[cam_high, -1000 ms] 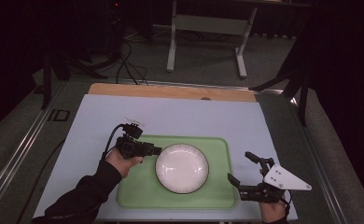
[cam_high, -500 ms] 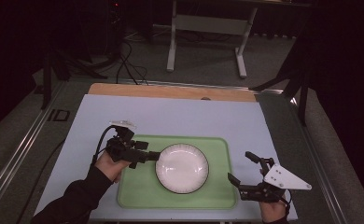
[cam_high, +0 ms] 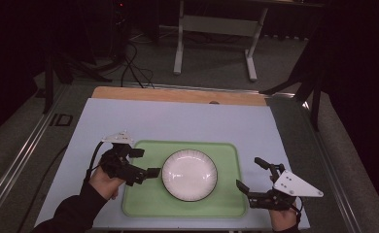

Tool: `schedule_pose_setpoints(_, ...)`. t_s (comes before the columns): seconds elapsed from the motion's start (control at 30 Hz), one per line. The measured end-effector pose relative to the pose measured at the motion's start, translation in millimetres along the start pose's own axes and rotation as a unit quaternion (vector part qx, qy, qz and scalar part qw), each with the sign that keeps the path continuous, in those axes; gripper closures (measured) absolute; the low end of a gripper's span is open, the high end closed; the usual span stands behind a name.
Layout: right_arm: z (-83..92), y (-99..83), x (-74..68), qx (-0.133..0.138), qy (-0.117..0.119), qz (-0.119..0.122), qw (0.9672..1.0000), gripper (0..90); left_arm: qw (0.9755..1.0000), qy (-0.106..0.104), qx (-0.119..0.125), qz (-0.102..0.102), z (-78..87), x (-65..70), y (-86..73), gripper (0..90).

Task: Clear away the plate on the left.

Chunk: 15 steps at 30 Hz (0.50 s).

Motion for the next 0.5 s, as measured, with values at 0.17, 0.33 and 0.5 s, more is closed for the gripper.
schedule_pose_setpoints(0.17, -0.5, 0.1, -0.2, 0.0, 0.0, 0.001, 1.0, 11.1, 0.9998, -0.008, 0.015, -0.013, 6.5, 4.4, -11.9, 0.7)
schedule_pose_setpoints(0.33, -0.9, -0.3, -0.8, -0.002, 0.001, 0.0, 1.0, 11.1, 0.9989, 0.01, 0.033, -0.031, 13.8, 6.1, -20.9, 0.7)
schedule_pose_setpoints(0.5, -1.3, -0.4, -1.5, -0.004, 0.001, 0.002, 1.0, 11.1, 0.9976, 0.023, 0.041, -0.051, 20.8, 5.3, -34.0, 0.7)
Point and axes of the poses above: each handheld gripper's, and its own axes: z roughly backward along the jaws, y roughly out of its top, x roughly to its right, the point moved 2 cm from there along -z, roughly forward along the jaws, and after that the axes turned 9 degrees about x, right-handed, at the moved point
